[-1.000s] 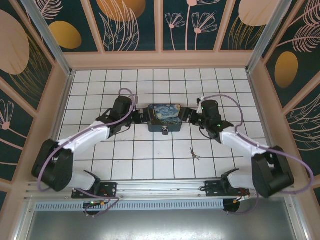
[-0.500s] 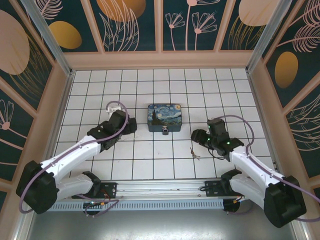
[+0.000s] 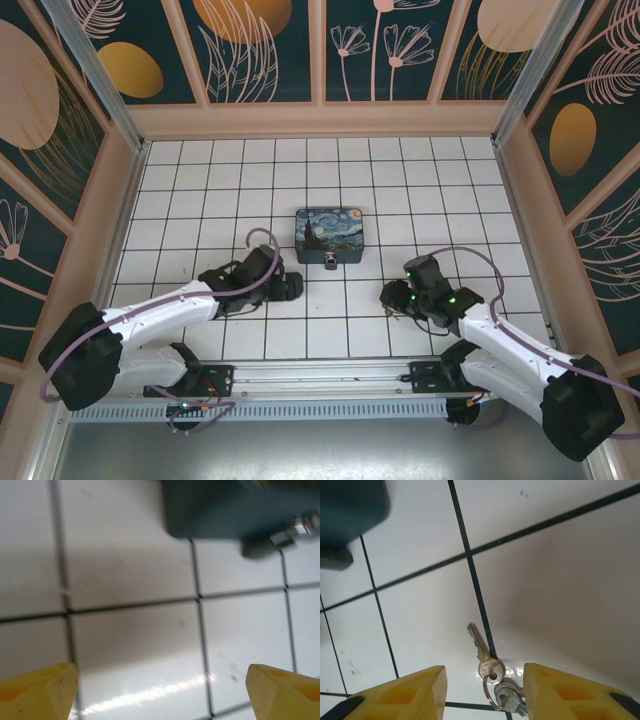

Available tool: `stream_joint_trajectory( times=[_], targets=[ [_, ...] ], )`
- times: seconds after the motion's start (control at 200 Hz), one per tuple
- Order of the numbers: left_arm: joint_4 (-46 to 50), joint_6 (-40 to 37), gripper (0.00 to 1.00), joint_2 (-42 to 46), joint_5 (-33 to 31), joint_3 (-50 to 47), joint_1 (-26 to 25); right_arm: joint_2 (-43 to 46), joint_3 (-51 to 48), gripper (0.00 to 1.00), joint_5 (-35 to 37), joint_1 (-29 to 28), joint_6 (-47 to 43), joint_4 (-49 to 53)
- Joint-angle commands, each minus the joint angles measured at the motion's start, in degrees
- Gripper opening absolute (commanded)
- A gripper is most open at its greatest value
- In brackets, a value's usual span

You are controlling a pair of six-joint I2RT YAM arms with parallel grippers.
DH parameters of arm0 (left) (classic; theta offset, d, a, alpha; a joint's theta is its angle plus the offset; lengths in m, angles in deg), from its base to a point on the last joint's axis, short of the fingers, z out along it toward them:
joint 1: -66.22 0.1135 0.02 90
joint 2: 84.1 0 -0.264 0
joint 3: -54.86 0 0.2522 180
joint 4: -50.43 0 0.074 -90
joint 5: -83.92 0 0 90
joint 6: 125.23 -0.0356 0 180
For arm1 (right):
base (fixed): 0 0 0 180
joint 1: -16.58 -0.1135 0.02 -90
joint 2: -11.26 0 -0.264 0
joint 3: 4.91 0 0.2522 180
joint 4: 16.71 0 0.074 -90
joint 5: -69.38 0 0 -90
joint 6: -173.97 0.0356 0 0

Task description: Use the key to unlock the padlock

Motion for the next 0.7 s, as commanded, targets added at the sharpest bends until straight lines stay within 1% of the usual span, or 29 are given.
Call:
stream_joint_trajectory(
  times=[0.0,0.145,0.37,0.49,0.621,0.696],
  targets=[
    [-4.8,5.4,0.87,-1.5,3.9,1.3,-3.1,-1.5,-1.2,0.43,0.4,-1.0,0.8,-2.8],
    [-6.7,6.1,0.87,-4.3,4.9,3.4,-5.5,-4.5,-1.3,0.42,0.4,-1.6,-0.2,-5.5],
    [-8.8,6.2,0.86,-9.5,6.3,6.8,-6.6,-8.6,0.0,0.41,1.7,-1.8,-2.4,-7.3],
    [-9.3,6.3,0.85,-11.2,7.1,7.9,-7.8,-9.7,0.3,0.36,1.1,-1.8,-2.6,-7.0],
    [-11.2,8.0,0.84,-12.7,8.3,8.0,-8.7,-9.1,0.2,0.34,0.5,-2.3,-1.9,-6.4],
    [-11.5,8.5,0.84,-13.2,7.9,8.1,-8.7,-8.9,0.4,0.33,1.0,-3.0,-1.5,-5.3]
  ],
)
